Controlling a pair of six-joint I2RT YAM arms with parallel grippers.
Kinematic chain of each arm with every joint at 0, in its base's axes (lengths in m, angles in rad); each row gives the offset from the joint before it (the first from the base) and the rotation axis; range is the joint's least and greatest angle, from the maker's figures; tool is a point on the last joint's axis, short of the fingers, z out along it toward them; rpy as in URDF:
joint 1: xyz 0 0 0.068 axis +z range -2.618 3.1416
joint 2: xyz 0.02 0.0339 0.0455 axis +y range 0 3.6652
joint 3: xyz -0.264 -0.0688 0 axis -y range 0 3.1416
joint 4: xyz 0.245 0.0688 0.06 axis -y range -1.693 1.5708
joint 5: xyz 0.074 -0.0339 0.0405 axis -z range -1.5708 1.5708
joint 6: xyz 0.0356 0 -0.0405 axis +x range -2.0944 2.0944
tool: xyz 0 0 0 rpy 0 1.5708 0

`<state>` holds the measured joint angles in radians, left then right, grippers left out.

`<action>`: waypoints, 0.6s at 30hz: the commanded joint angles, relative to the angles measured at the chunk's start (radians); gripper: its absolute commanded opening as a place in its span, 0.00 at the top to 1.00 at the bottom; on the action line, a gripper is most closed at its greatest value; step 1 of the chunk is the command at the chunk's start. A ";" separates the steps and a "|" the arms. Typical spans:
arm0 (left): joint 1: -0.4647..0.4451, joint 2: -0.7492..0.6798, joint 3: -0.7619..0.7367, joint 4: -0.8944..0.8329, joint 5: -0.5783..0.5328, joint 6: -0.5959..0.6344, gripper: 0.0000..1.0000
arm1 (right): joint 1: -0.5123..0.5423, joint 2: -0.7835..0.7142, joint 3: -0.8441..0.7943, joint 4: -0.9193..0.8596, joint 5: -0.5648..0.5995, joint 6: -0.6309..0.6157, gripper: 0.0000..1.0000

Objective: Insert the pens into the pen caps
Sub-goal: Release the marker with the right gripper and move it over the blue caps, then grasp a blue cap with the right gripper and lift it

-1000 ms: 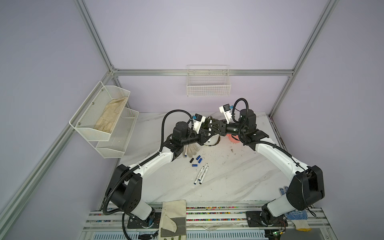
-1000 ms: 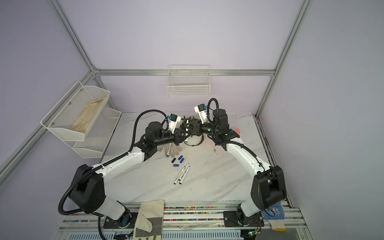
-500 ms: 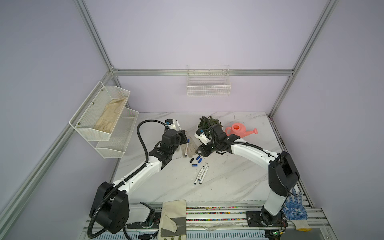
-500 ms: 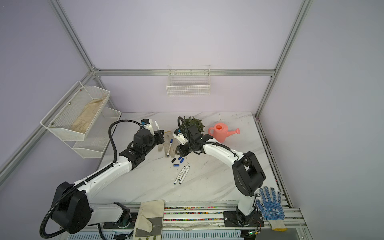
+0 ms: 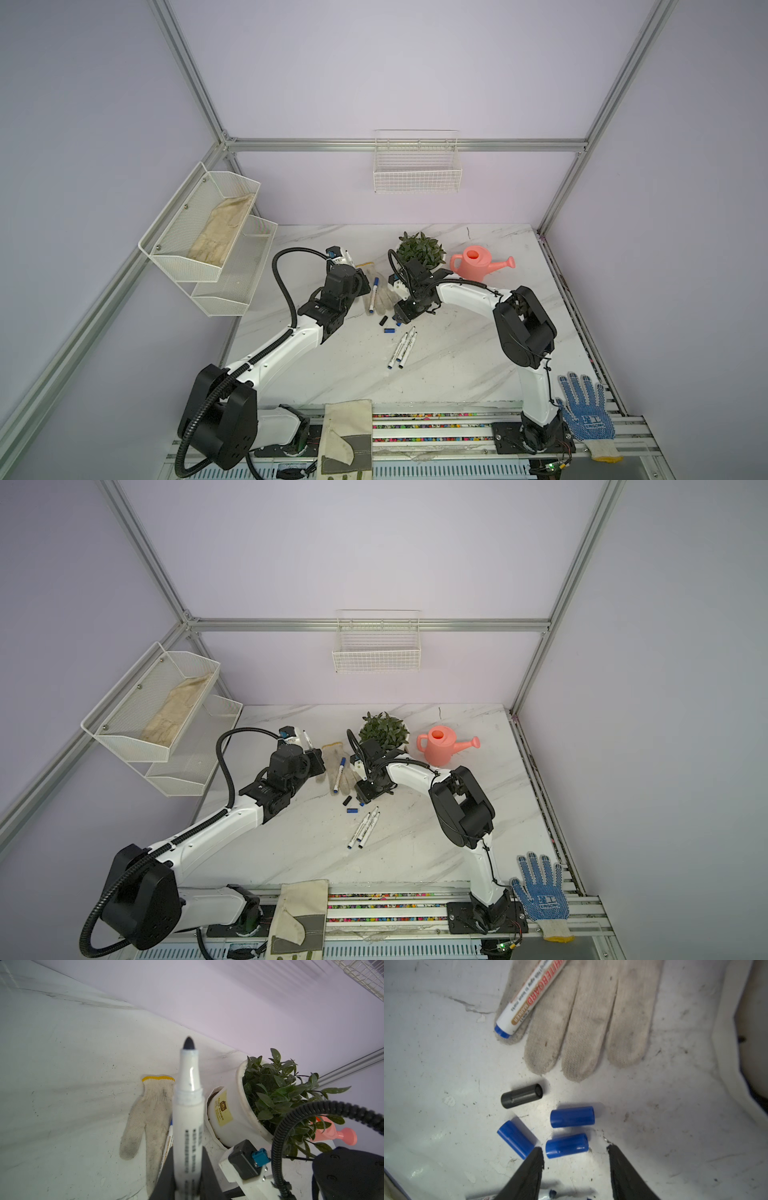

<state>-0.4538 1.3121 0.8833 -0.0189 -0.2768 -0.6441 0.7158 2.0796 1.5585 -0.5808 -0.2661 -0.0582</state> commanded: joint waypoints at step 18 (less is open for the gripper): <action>-0.004 -0.027 -0.022 0.021 -0.004 0.010 1.00 | 0.073 0.085 0.061 -0.137 0.286 -0.002 0.44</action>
<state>-0.4538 1.3121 0.8833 -0.0193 -0.2764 -0.6437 0.7784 2.1494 1.6272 -0.6601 -0.0475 -0.0574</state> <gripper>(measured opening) 0.121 0.564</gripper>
